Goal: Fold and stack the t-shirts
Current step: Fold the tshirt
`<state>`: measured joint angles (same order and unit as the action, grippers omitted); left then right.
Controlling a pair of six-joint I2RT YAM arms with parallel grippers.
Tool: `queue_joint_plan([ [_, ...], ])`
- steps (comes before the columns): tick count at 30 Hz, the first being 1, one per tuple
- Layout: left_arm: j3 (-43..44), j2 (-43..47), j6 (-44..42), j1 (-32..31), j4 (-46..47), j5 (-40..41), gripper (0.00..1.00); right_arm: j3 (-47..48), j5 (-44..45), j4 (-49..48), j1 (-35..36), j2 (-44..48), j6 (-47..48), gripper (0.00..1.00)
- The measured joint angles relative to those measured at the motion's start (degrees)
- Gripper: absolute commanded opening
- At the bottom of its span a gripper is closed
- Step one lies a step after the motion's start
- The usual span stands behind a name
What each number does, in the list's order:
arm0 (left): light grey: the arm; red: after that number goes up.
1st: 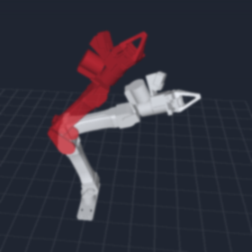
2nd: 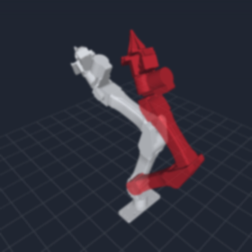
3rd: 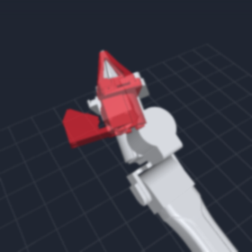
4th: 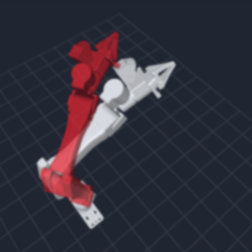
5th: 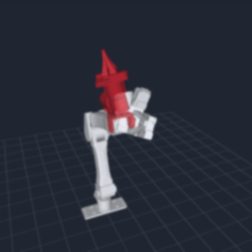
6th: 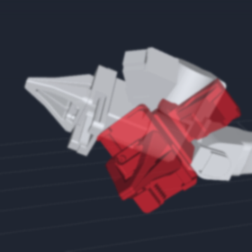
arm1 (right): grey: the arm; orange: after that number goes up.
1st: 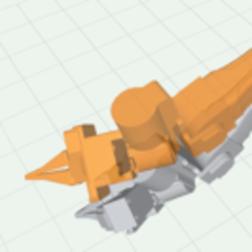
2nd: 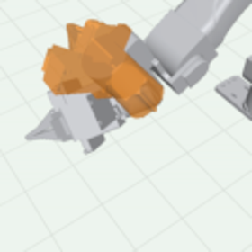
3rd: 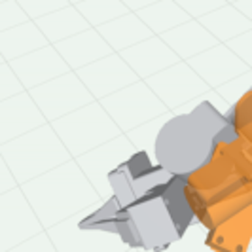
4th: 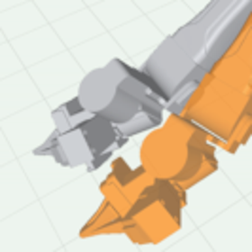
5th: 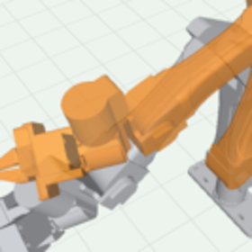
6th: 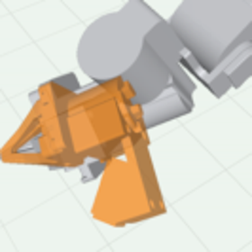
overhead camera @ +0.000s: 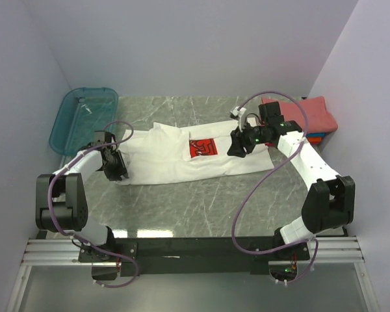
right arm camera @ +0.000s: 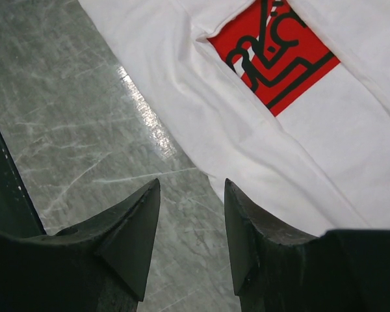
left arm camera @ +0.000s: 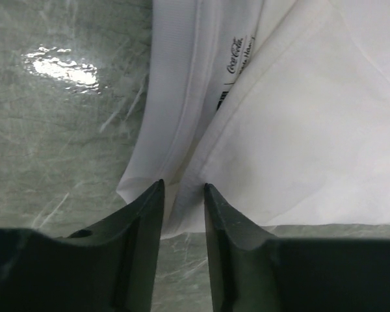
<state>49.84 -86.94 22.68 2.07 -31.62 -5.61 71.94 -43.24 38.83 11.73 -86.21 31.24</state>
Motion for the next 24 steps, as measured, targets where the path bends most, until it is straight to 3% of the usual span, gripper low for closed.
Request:
queue_joint_plan([
  [2, 0.00, 0.00, 0.33, 0.00, -0.39, 0.83, 0.45, -0.50, -0.20, 0.17, -0.37, 0.11, 0.15, 0.51],
  [6, 0.00, 0.20, 0.61, 0.00, -0.61, 1.16, 0.41, -1.33, -0.74, 0.37, -0.90, 0.15, 0.22, 0.51],
  [12, 0.00, 0.22, 0.70, 0.00, -0.76, 0.17, 0.26, -1.57, -1.03, 0.39, -1.46, 0.17, 0.31, 0.51],
  [14, 0.00, 0.24, 0.79, 0.00, -0.83, -0.26, 0.15, -1.60, -0.94, 0.39, -1.92, 0.17, 0.37, 0.51],
  [15, 0.00, 0.24, 0.81, 0.00, -0.83, -0.50, 0.03, -1.60, -0.79, 0.42, -2.29, 0.22, 0.37, 0.51],
  [16, 0.00, 0.31, 0.96, 0.00, -0.85, -0.68, 0.01, -1.62, -0.55, 0.44, -2.78, 0.28, 0.37, 0.50],
  [24, 0.00, 2.34, 0.74, 0.00, -0.87, -1.46, 0.01, -4.63, 6.38, 0.26, -12.83, 2.67, -0.31, 0.46],
])
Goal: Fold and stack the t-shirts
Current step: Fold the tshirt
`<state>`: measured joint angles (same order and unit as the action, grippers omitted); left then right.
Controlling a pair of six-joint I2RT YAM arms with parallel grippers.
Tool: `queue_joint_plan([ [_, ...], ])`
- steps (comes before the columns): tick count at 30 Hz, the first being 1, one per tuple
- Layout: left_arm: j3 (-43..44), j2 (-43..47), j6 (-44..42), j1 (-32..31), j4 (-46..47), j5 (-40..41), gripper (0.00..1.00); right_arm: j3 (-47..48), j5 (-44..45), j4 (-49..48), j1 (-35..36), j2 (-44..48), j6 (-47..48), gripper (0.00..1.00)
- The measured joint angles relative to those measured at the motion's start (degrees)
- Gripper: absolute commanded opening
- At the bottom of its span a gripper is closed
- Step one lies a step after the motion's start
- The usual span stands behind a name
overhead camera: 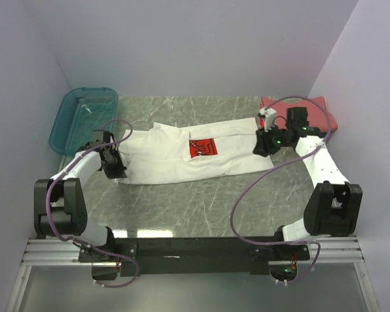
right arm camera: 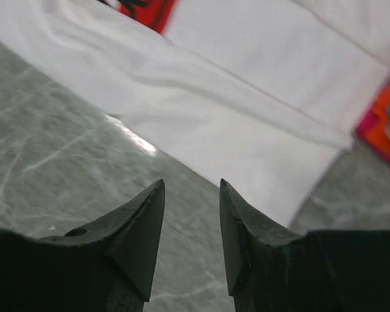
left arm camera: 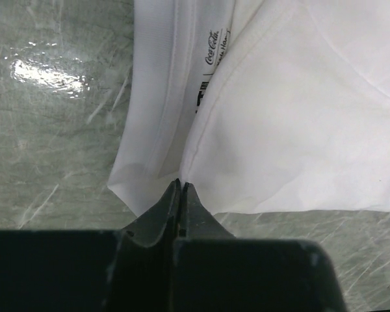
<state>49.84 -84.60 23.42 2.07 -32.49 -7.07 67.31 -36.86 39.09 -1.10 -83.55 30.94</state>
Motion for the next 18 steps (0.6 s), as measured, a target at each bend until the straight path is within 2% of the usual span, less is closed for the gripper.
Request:
queue_joint_plan([
  [4, 0.00, 0.90, -0.04, 0.00, 0.00, -1.03, 0.01, -3.72, 4.26, -0.46, -8.55, -0.48, 0.00, 0.46],
  [7, 0.00, 2.03, -0.15, 0.00, 0.07, -1.97, 0.01, -5.16, 7.10, -0.85, -11.98, -2.93, -0.04, 0.46],
  [18, 0.00, 4.61, -0.35, 0.00, 0.04, -5.44, 0.01, -1.62, 10.82, -5.40, -12.55, -17.20, -3.69, 0.46],
])
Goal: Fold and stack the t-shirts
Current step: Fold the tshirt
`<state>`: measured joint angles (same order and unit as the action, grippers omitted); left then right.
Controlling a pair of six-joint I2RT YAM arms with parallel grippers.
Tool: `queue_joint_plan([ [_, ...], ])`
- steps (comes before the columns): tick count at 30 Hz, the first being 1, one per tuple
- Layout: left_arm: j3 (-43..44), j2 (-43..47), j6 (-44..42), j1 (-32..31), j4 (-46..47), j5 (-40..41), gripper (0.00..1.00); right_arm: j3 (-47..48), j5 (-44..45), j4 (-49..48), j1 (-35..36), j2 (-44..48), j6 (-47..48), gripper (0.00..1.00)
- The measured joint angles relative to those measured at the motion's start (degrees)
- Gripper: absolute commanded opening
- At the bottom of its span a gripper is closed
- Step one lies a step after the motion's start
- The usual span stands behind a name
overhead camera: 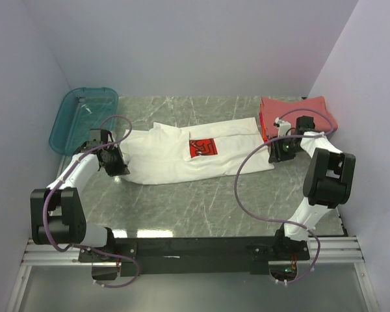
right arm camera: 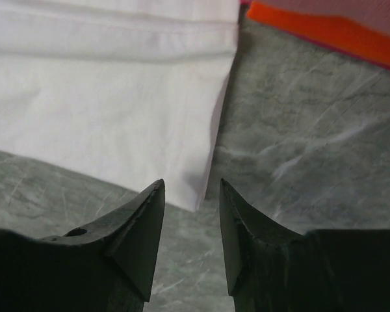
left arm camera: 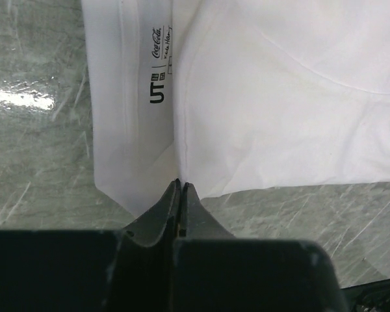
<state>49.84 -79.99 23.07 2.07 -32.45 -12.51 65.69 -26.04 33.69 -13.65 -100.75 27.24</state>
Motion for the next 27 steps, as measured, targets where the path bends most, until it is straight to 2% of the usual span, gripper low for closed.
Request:
queue_joint_plan([
  [7, 0.04, 0.02, -0.09, 0.00, 0.00, -1.68, 0.01, 3.50, -0.15, -1.33, 0.00, -5.38, -1.66, 0.44],
  [14, 0.04, 0.04, 0.04, 0.00, 0.00, -2.75, 0.01, 3.67, -1.16, -1.01, 0.00, -5.86, -1.86, 0.39],
  [24, 0.04, 1.25, 0.15, 0.00, 0.00, -3.32, 0.01, 3.67, -1.99, 0.17, 0.00, -6.49, -1.86, 0.39],
  [27, 0.04, 1.42, 0.15, 0.00, 0.00, -3.41, 0.01, 3.65, -2.01, 0.20, 0.00, -6.49, -1.84, 0.33],
])
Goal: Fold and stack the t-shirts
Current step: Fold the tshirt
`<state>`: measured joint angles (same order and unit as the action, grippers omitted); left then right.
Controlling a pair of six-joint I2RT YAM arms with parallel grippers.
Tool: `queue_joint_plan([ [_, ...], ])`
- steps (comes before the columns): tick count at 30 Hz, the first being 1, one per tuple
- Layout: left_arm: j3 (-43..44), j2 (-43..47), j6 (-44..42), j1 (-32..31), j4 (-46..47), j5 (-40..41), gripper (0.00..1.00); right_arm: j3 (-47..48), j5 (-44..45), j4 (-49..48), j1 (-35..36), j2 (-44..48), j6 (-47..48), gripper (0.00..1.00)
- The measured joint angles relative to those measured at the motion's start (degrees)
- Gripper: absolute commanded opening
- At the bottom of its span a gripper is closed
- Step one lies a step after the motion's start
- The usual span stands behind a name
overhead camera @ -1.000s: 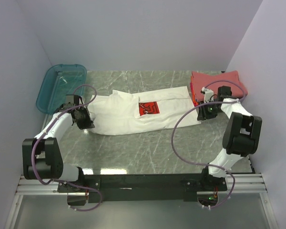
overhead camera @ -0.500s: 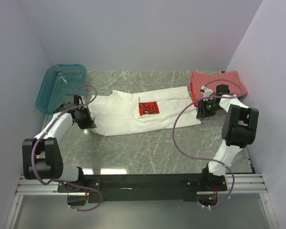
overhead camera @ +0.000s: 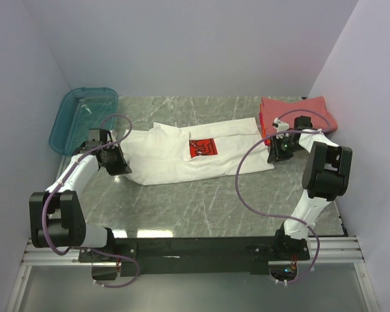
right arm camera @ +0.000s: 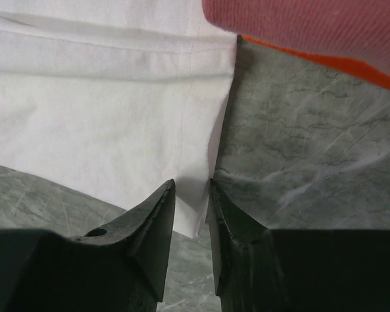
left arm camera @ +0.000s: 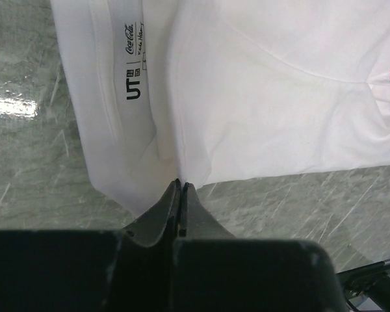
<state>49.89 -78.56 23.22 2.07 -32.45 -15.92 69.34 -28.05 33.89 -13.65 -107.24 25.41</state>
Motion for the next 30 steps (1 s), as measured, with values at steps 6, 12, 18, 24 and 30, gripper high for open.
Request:
queue_joint_plan([
  [6, 0.00, 0.07, 0.02, 0.00, 0.02, -0.37, 0.01, -0.02, 0.04, -0.04, -0.02, 0.00, 0.13, 0.15],
  [12, 0.00, 0.50, 0.48, 0.00, 0.00, -0.28, 0.01, -0.94, 0.24, -0.22, -0.55, 1.14, 0.48, 0.01],
  [18, -0.07, 2.01, 1.99, 0.00, 0.00, -0.50, 0.01, -2.32, -0.09, 0.02, -2.78, 3.37, 1.25, 0.00],
  [24, -1.18, 3.61, 4.02, 0.00, -0.37, -0.83, 0.01, -3.06, -0.63, 0.00, -4.31, 3.52, 1.86, 0.00],
  [30, -3.65, 6.43, 6.23, 0.00, -1.77, -1.29, 0.01, -4.07, -1.16, 0.24, -5.01, 3.52, 2.80, 0.00],
])
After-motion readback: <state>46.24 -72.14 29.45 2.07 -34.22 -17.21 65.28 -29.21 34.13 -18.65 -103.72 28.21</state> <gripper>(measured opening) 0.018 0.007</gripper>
